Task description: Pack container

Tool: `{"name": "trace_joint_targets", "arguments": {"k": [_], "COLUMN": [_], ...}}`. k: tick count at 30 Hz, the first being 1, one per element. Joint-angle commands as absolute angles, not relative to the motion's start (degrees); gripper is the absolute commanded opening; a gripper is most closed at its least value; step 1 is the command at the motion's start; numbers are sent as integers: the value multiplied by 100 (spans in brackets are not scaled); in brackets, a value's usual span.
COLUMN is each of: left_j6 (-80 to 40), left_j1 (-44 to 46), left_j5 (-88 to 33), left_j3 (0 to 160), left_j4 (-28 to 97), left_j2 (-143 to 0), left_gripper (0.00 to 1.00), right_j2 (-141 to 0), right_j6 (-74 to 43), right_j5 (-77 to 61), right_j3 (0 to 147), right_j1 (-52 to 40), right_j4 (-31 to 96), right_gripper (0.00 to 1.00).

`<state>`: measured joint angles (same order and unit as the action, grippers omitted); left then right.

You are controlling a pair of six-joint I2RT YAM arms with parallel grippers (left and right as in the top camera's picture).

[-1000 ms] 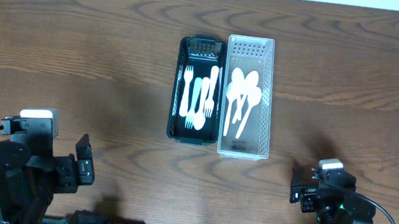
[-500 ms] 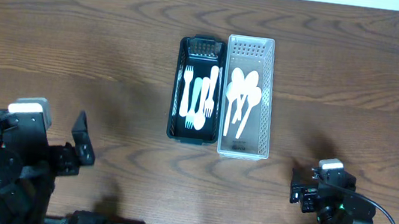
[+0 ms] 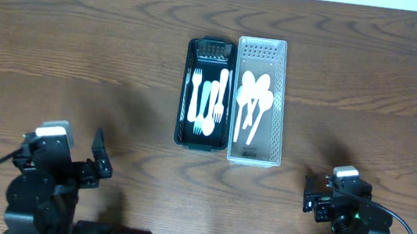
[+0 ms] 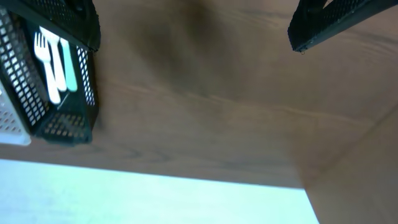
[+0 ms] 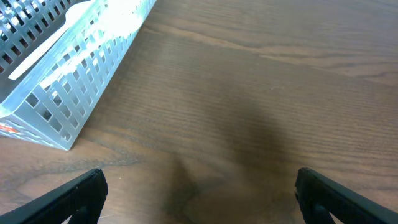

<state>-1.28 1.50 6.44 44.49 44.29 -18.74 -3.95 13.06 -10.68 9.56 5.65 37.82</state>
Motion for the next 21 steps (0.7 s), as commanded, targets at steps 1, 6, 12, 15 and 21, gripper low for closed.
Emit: {"name": "trace_joint_targets", "arguments": {"k": [1,6,12,15,21], "left_j6": [-224,-224,-224,-224,-224], "left_j1": [104,104,104,104,104], "left_j5": [646,648,646,648,648], "left_j3": [4034,3404,2733,2408,1918], "left_j4": [4268,3813,3277,3028,2899], "left_j2": [-1555,-1114,-692,-493,-132], "left_gripper": [98,98,98,98,98], "right_j2": [-342,-342,-342,-342,-342], "right_j6": [1378,1378,1378,1378,1378], "right_j5": [-1094,-1094,-1094,-1094,-1094], "right_j3": [915,915,915,915,915], "right_j1": [519,517,519,519,519], "right_j4": [3769,3769,3769,3769,3769], "right_gripper": [99,99,99,99,99]}}
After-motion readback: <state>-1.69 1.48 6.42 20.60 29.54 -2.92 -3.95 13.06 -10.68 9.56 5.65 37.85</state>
